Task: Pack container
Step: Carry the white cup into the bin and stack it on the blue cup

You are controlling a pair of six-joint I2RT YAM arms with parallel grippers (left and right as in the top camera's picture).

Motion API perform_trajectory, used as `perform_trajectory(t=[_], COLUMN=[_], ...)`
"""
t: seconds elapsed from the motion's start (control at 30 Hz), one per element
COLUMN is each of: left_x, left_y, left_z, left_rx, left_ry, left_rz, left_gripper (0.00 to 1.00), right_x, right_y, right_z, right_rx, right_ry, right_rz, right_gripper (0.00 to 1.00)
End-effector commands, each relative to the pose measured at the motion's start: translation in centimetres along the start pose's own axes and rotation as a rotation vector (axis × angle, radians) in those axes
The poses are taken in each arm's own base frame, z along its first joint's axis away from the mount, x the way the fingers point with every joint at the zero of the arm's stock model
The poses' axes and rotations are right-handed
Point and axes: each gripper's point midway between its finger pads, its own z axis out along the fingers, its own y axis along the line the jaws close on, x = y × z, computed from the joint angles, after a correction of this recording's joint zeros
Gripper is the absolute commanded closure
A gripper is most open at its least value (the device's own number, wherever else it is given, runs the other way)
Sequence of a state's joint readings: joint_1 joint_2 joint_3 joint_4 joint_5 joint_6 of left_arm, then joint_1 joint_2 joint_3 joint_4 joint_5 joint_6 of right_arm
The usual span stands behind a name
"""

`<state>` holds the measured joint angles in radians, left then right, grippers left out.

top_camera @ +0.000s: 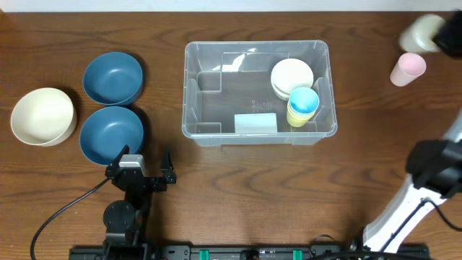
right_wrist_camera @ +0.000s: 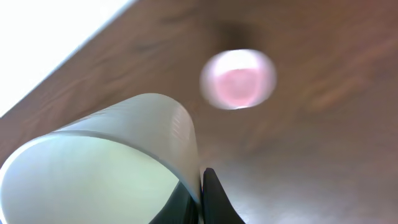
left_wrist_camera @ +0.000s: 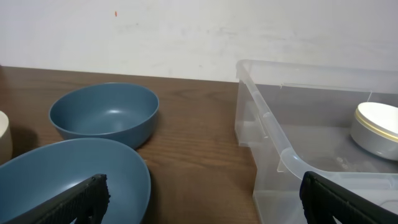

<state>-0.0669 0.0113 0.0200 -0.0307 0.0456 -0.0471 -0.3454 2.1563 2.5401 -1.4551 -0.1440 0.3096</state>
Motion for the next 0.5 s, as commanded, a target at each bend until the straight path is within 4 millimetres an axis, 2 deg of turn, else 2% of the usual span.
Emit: perform_trajectory(t=[0.0,0.07,0.2,0.3,0.47], left_x=[1.7,1.7,1.7,1.7,1.7], left_y=[0.6,0.6,0.6,0.6,0.6], left_z=[0.1,0.1,0.1,0.1,0.1], left_rx=[-0.030,-0.030,-0.030,-0.030,-0.030], left_ry=[0.052,0.052,0.052,0.052,0.052], left_rz=[0.017,0.017,0.017,0.017,0.017], left_gripper=[0.02,0.02,0.02,0.02,0.02], right_x=[2.8,4.6,8.3,11.0,15.3], right_y=[6.5,9.7,14.3,16.0,16.9], right_z=[-0.6,-0.5,-0.5,-0.3,0.4], right_rx=[-0.086,-0.116,-0.139,-0.108,-0.047], right_ry=[0.031,0.054,0.093,0.130,0.218], right_rz=[-0.120,-0.185,-0.298,-0.368,-0.455], right_gripper=[0.99,0.99,0.99,0.99,0.99])
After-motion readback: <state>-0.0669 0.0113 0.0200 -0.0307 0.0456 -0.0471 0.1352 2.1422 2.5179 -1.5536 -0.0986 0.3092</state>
